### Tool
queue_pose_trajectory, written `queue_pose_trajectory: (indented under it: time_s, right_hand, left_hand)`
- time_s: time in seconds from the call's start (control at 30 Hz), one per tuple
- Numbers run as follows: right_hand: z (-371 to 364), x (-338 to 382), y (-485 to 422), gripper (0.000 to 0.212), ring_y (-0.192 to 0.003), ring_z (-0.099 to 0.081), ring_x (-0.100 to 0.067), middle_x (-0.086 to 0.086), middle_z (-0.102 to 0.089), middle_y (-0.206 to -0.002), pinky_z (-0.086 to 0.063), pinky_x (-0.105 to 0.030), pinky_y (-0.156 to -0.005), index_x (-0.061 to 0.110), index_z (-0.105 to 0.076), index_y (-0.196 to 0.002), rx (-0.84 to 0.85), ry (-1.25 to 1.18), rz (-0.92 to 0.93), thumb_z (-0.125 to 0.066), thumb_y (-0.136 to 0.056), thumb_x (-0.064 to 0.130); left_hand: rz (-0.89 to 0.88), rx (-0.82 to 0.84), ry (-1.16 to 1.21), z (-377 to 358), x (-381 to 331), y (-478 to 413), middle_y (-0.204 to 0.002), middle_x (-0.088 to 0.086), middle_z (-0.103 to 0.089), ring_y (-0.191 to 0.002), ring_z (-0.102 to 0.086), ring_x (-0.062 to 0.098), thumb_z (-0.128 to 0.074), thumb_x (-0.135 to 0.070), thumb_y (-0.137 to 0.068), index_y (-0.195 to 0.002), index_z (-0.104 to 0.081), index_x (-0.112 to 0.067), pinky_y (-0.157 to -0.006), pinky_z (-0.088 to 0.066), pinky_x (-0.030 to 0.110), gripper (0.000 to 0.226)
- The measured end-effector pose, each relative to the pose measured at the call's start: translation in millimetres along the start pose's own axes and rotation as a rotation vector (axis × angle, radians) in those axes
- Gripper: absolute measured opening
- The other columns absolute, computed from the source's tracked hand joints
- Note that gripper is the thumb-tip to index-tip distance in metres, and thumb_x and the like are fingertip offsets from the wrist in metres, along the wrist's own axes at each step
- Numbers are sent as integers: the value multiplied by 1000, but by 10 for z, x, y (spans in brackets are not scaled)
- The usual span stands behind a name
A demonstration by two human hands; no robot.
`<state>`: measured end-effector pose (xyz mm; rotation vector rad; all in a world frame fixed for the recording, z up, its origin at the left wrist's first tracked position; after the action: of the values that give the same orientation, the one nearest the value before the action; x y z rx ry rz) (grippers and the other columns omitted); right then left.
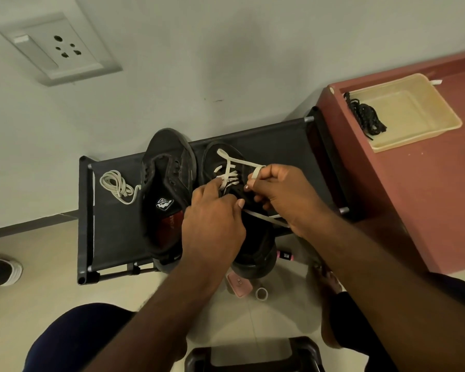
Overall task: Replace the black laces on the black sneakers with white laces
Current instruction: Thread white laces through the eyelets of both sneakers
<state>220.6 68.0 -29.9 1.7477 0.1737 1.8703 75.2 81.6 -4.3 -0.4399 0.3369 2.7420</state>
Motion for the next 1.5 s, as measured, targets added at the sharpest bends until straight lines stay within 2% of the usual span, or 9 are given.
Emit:
queue_pose_trajectory:
  time_s: [0.2,0.3,0.43,0.77,0.83,0.93,1.03,1.3,1.5]
  right_hand:
    - [-22,105,39,4,-59,-61,-7,-12,-73,-75,-47,-14,-54,5,-68,-95,54,147,177,-68,-91,7]
    - [-29,122,51,6,-57,-60,0,-10,-74,-80,-44,-11,-51,4,-66,-99,88,146,169,-66,-93,7]
    - [-22,85,36,6,-61,-60,-6,-2,-77,-88,-47,-19,-51,10,-64,-102,58,56,58,-60,-98,11]
    - [-28,88,32,8,-63,-61,-8,-4,-77,-91,-48,-19,-53,8,-64,-104,60,44,22,-61,-97,11]
    - [-26,84,27,7,-62,-60,-6,-3,-76,-91,-48,-19,-53,9,-64,-103,57,61,23,-61,-97,12]
    - [-9,74,14,7,-63,-60,-8,-4,-76,-90,-49,-21,-56,10,-65,-103,19,38,18,-61,-97,13]
    - [42,89,-3,8,-68,-62,-12,-5,-75,-91,-50,-24,-57,13,-64,-104,-66,-100,15,-58,-98,13]
    - [255,109,-69,15,-59,-56,-5,0,-68,-87,-46,-19,-48,9,-60,-113,-417,-316,94,-58,-98,11]
    - [232,109,-82,8,-62,-58,-4,1,-68,-92,-47,-19,-49,13,-64,-103,-389,-257,124,-63,-96,11]
  left_hand:
    - [100,-73,286,-46,23,-4,-145,-1,-46,-130,-43,15,-44,-47,-100,-102,-72,-14,-91,-44,30,43]
    - [137,-60,370,-75,65,-15,-149,-1,-41,-132,-41,12,-52,-38,-99,-110,-71,-10,-91,-37,22,35]
    - [226,-8,557,-104,89,6,-149,-2,-37,-118,-38,-2,-56,-25,-99,-96,-70,-11,-77,-26,-5,19]
    - [254,-15,598,-141,106,-24,-150,-7,-37,-129,-39,3,-59,-22,-97,-117,-68,-5,-92,-32,11,28]
    - [220,-24,564,-121,86,-12,-152,-5,-36,-134,-37,7,-58,-22,-98,-117,-68,-5,-94,-30,8,27]
    - [70,-1,425,-115,1,68,-158,0,-27,-143,-26,15,-54,-23,-100,-117,-67,-10,-108,-21,18,26]
    - [-26,65,253,-102,-52,173,-162,-1,-17,-145,-20,16,-50,-29,-100,-124,-64,-18,-107,-17,19,29]
    - [-22,199,-8,-40,-58,249,-161,0,-16,-137,-33,19,-40,-47,-101,-129,-58,-24,-106,-42,38,41]
    - [-23,106,48,8,-24,194,-155,-3,-28,-133,-37,16,-45,-47,-99,-121,-63,-24,-99,-46,35,36]
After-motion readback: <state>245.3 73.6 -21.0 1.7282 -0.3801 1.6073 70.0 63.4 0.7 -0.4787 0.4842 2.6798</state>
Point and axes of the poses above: each hand's wrist, its own y-axis away from the middle knuckle, its own z-axis out of the back of the hand, x = y × z, the point moved 3 cm from there along -y, towards the middle knuckle
